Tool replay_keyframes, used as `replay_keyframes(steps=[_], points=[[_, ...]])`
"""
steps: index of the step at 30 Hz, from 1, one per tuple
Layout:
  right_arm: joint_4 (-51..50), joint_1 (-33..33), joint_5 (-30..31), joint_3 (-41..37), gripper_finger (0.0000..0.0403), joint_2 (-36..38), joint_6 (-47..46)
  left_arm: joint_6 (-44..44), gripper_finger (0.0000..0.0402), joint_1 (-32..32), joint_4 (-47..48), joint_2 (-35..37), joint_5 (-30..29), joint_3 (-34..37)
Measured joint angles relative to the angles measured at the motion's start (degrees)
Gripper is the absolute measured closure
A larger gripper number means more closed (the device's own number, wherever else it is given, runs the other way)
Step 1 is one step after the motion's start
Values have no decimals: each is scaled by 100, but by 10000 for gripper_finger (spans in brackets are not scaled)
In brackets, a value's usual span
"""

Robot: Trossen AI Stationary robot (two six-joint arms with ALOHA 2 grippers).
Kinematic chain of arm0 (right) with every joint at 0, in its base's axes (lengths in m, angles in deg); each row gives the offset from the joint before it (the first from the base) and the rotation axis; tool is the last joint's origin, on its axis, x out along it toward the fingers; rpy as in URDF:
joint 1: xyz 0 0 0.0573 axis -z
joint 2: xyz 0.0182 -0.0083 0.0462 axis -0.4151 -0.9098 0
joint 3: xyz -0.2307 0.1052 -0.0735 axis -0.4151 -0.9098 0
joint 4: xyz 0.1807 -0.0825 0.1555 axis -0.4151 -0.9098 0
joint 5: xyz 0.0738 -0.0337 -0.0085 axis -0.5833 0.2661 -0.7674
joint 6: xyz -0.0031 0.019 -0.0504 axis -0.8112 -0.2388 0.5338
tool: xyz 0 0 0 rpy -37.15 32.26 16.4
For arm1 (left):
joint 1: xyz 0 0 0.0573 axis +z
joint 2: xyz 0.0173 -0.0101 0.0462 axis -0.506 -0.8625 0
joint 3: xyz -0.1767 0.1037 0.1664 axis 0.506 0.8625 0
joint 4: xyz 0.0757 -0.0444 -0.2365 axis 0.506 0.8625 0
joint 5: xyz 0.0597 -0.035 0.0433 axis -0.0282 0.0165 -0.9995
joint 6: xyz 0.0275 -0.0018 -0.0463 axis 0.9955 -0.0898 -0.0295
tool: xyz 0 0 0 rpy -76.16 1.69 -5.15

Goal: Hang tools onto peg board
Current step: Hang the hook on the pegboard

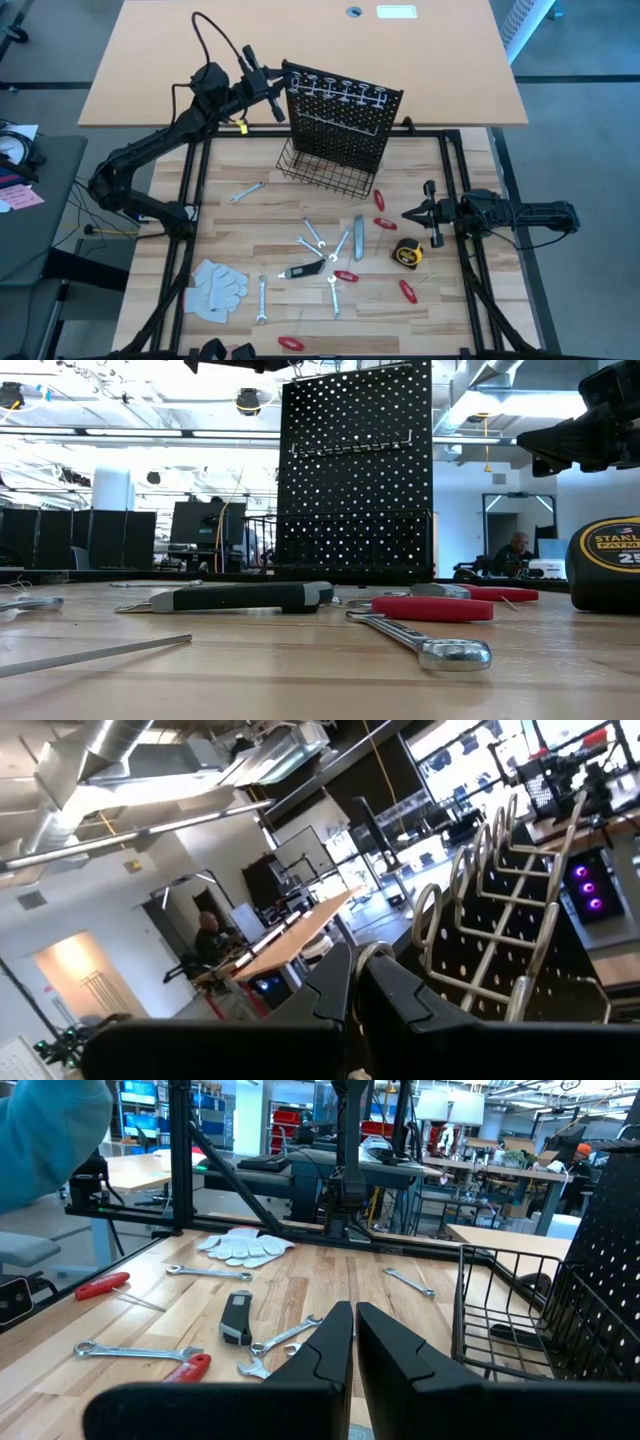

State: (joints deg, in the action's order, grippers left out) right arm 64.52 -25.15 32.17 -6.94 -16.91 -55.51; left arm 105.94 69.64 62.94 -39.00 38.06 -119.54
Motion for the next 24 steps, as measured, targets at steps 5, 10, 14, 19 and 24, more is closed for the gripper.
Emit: replay_keyframes(steps=[5, 10, 14, 19, 24], points=[[0, 0, 1, 0, 376, 0, 0, -398, 395, -2, 42, 0, 25, 0], [-1, 1, 1, -1, 376, 0, 0, -530, 395, 42, 111, 0, 24, -1], [0, 1, 0, 0, 376, 0, 0, -543, 395, 100, 70, 1, 49, 0], [-1, 1, 2, -2, 376, 0, 0, -561, 395, 123, -286, 0, 156, 0], [0, 2, 0, -2, 376, 0, 0, -675, 395, 137, -375, 4, 196, -2]])
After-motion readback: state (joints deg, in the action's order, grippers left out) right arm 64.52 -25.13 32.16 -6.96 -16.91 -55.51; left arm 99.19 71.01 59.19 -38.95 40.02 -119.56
